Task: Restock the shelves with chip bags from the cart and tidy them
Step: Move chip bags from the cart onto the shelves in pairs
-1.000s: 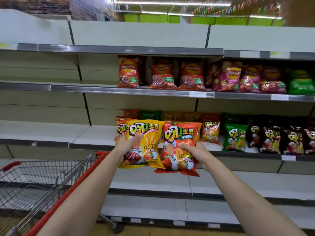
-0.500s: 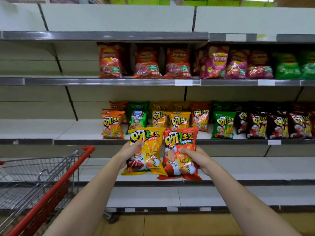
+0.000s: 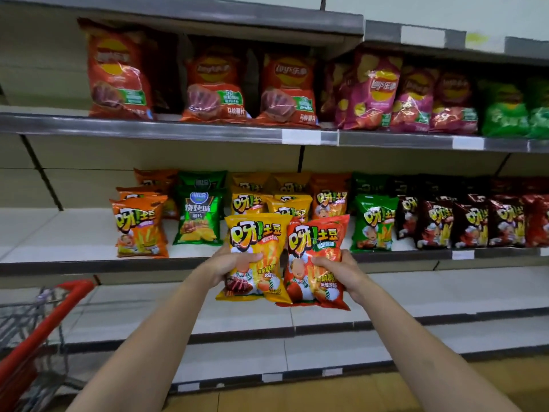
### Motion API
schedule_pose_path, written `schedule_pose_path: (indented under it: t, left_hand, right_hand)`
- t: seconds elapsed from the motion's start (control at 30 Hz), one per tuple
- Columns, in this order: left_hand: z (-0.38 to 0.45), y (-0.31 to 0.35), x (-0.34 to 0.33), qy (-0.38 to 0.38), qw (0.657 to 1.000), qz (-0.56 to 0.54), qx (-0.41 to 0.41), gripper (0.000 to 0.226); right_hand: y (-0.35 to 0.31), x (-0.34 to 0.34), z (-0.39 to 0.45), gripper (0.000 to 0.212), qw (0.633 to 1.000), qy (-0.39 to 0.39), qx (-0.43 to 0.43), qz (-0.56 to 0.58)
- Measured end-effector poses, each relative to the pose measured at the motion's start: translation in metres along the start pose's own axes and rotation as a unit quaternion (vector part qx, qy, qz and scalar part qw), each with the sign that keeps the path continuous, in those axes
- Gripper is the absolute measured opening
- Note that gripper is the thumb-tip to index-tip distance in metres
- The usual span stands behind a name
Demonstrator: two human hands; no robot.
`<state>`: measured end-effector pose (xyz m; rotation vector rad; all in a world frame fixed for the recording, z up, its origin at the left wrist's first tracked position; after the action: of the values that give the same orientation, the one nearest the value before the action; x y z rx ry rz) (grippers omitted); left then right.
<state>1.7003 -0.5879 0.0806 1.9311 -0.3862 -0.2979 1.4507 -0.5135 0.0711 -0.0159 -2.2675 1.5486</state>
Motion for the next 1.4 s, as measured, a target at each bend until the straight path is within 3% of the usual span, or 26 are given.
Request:
schedule_pose_path:
  t: [0.1,0.2,0.3,0.37,0.57,0.7,1.03,1.17,1.27,1.4]
  left_hand:
    - [0.046,0.011,0.009,0.029,0.998,-0.048,-0.008,0.06]
    - [0.09,0.02,0.024,0.089,0.993,-0.073,-0.031,0.078]
    - [0.128,0.027,0.04,0.178,0.981,-0.064,-0.033,0.043]
    - [0.154,0.03,0.049,0.207,0.977,-0.053,-0.021,0.034]
    - [0.217,0.026,0.062,0.245,0.969,0.01,0.008,0.073]
    - [0.23,0.023,0.056,0.261,0.965,0.027,0.03,0.084]
    - [0.255,-0.012,0.084,0.188,0.977,0.032,0.1,0.12]
    - [0.276,-0.04,0.1,0.232,0.968,0.039,0.088,0.122]
    - [0.233,-0.007,0.075,0.273,0.957,0.052,0.087,0.142]
    - [0.168,0.04,0.031,0.322,0.935,0.108,0.1,0.117]
  right_hand:
    - [-0.011,-0.002,0.046,0.064,1.0,0.002,-0.002,0.001]
    - [-0.021,-0.005,0.087,0.072,1.0,0.014,0.0,0.002]
    - [-0.026,-0.007,0.126,0.086,1.0,0.026,0.005,0.001]
    - [-0.031,-0.009,0.142,0.081,1.0,0.02,0.0,-0.005]
    - [-0.031,-0.009,0.178,0.081,1.0,-0.006,-0.028,0.002]
    - [-0.033,-0.005,0.192,0.077,0.999,-0.006,-0.037,-0.009]
    - [-0.028,-0.004,0.199,0.067,0.999,-0.033,-0.023,0.001]
    - [-0.032,-0.001,0.196,0.066,0.999,-0.046,-0.011,0.007]
    - [-0.034,0.003,0.19,0.063,0.998,-0.057,0.005,-0.003]
    - [-0.038,0.013,0.176,0.059,0.997,-0.077,0.026,-0.017]
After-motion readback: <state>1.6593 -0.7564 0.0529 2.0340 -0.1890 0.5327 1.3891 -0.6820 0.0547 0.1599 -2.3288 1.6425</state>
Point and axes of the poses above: each hand's wrist, its own z-axis towards the middle knuckle, its own x-axis out of the back of the hand, y = z × x, the point moved 1 cm from there along z, towards the middle knuckle, and after that the axes turned 8 degrees about -z, right-handed, at the moved point
